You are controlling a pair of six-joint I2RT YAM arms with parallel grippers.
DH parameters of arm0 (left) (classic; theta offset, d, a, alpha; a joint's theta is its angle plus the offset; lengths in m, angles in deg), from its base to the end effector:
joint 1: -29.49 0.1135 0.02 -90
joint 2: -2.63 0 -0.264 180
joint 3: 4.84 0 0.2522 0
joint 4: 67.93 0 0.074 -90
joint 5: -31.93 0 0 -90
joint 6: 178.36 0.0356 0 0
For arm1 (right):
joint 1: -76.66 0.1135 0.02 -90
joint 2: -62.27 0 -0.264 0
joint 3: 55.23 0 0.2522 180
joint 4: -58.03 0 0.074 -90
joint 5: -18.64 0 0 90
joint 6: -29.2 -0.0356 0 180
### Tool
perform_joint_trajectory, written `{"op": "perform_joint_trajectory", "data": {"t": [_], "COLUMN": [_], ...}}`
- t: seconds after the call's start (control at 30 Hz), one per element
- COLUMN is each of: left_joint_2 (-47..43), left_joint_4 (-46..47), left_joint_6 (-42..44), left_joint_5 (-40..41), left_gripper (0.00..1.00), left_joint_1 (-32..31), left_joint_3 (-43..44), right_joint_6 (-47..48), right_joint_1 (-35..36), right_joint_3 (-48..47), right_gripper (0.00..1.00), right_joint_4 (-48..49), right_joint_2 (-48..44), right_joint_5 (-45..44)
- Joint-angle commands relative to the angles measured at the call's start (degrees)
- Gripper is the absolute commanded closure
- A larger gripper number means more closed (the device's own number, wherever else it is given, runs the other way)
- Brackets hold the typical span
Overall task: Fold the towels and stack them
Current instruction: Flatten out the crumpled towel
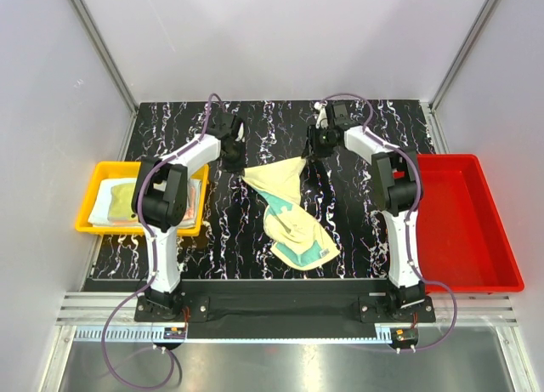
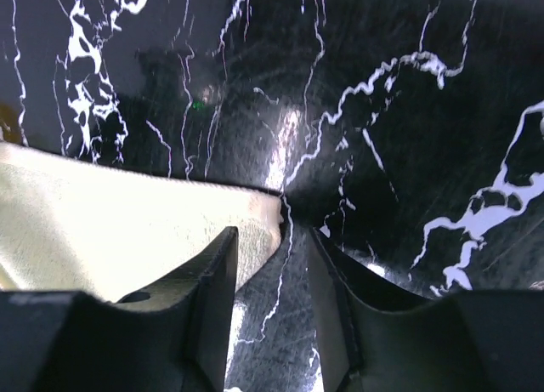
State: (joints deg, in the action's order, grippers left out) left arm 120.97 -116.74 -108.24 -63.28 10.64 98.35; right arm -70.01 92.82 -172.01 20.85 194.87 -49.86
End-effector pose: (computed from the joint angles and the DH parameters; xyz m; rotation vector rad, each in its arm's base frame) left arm 0.4123 -0.1442 0.1816 0.0042 2.7243 -0.3258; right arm 0.4822 0.1533 0.1535 -0.3121 2.5025 0.6511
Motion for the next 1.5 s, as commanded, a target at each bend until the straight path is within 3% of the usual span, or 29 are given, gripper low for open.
{"op": "perform_joint_trajectory", "data": {"t": [0.0, 0.27, 0.5, 0.6, 0.73, 0.77, 0.93, 1.17, 1.33, 1.47], "left_joint_2": [-0.2, -1.2, -0.5, 0.1, 0.3, 0.4, -0.3, -14.7, -27.9, -41.2], "left_joint_4": [1.5, 1.9, 2.3, 2.8, 5.5, 6.0, 6.3, 8.3, 11.4, 11.9], "left_joint_6": [0.6, 0.6, 0.6, 0.5, 1.6, 1.9, 4.2, 4.6, 6.2, 10.6], "left_joint_5": [-1.3, -1.9, -2.4, -3.0, -5.2, -5.5, -8.1, -15.2, -21.7, -22.9], "left_gripper": [1.00, 1.00, 1.00, 1.00, 1.00, 1.00, 1.00, 1.00, 1.00, 1.00], "left_joint_1": [0.0, 0.0, 0.0, 0.0, 0.0, 0.0, 0.1, -0.2, -1.7, -7.9], "left_joint_3": [2.4, 1.6, 1.6, 1.9, 1.7, 2.0, 4.9, 6.0, 0.9, -5.9], "right_joint_6": [3.1, 7.5, 8.9, 9.0, 8.9, 8.9, 11.1, 11.7, 11.9, 7.4], "right_joint_1": [2.5, 5.9, 6.2, 6.2, 6.2, 6.2, 6.2, 6.2, 6.2, 6.2], "right_joint_3": [-2.6, -2.4, -2.1, -2.3, -2.4, -2.4, -3.6, 3.3, 12.0, 22.1], "right_gripper": [0.54, 0.56, 0.62, 0.68, 0.90, 1.00, 1.00, 1.00, 1.00, 1.00], "right_joint_4": [0.6, -2.2, -3.3, -3.3, -3.2, -3.0, -3.5, -6.1, -8.7, -9.5], "right_joint_2": [0.4, 2.0, 2.9, 3.5, 3.9, 3.8, 0.0, -25.1, -44.1, -64.3], "right_joint_5": [-3.7, -15.1, -14.7, -14.9, -15.0, -15.3, -18.9, -23.8, -22.3, -20.2]}}
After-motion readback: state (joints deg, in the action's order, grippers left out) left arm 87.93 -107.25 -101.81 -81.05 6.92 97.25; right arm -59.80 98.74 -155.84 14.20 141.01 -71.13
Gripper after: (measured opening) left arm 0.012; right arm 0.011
